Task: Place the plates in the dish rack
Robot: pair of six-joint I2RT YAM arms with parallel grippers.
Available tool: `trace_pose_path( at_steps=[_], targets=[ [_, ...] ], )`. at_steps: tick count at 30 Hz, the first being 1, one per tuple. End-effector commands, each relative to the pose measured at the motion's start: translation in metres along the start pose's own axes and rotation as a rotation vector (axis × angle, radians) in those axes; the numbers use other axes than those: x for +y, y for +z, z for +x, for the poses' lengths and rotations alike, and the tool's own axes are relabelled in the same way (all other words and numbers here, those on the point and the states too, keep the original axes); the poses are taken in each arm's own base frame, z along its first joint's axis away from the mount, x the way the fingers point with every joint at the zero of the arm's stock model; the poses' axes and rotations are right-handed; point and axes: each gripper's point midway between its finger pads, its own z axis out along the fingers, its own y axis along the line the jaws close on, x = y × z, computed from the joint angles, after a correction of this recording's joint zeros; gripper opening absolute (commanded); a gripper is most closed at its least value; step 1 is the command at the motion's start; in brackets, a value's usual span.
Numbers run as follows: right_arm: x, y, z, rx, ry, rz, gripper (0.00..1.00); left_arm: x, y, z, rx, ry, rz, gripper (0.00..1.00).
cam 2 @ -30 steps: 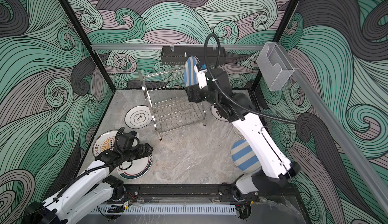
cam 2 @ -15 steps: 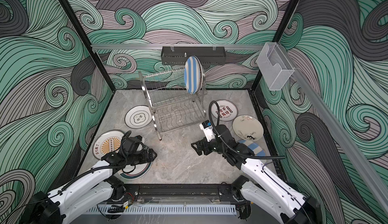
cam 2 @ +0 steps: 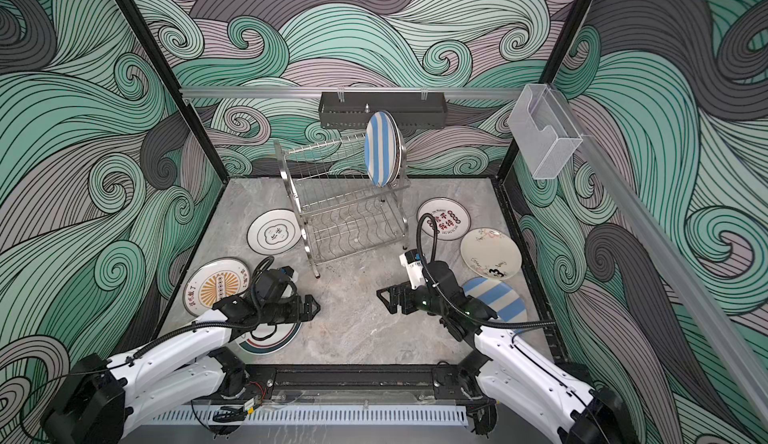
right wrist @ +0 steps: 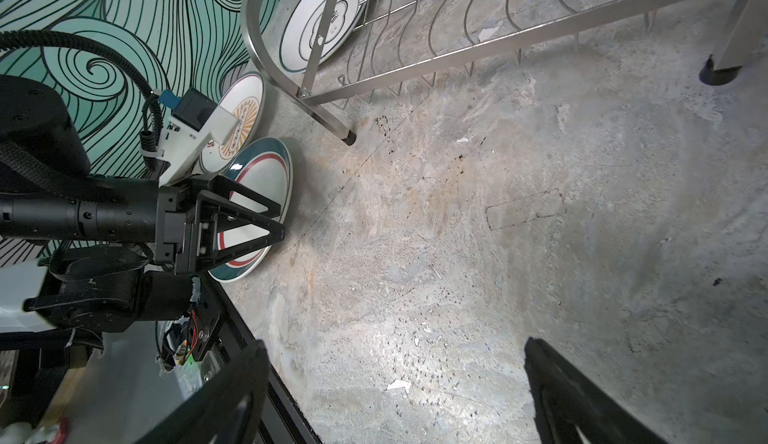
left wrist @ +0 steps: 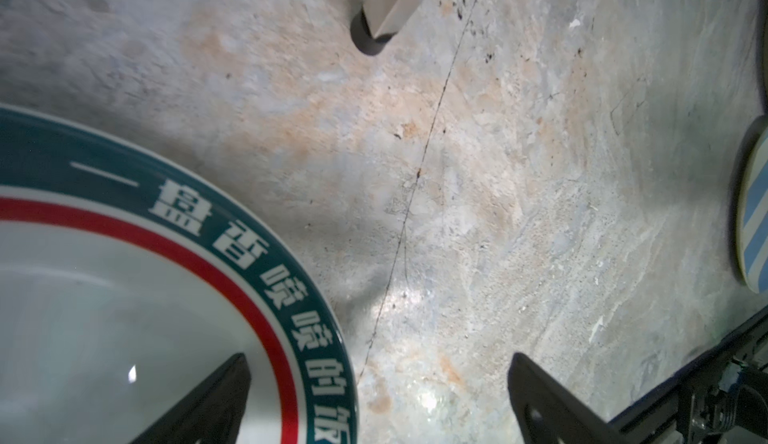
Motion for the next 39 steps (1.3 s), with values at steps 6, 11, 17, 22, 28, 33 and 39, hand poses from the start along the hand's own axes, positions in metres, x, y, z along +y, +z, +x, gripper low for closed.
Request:
trace_pose_path(
  at_steps=[6,11,17,22,28,33,39],
  targets=[
    [-0.01,-0.003,0.006,-0.023,0.033,0.033,0.96,-0.031,0.009,0.002,0.055,0.08,0.103,0.99],
    [-0.018,-0.004,0.01,0.001,0.034,0.072,0.97,-0.055,0.013,-0.004,0.073,0.125,0.151,0.99],
    [-0.022,-0.007,0.003,0.037,0.072,0.1,0.97,-0.081,0.021,-0.008,0.087,0.177,0.199,0.99],
    [-0.019,-0.006,0.001,0.073,0.086,0.064,1.0,-0.111,0.028,-0.015,0.083,0.223,0.248,0.99],
    [-0.015,-0.001,0.003,0.095,0.147,0.019,0.96,-0.142,0.029,-0.021,0.089,0.286,0.282,0.99],
    [-0.006,0.022,0.003,0.019,0.271,-0.071,0.93,-0.111,0.007,-0.038,0.014,0.309,0.084,0.99],
    [0.019,0.071,0.021,0.087,0.227,-0.078,0.93,-0.04,-0.033,-0.067,-0.118,0.166,-0.076,0.99]
  ],
)
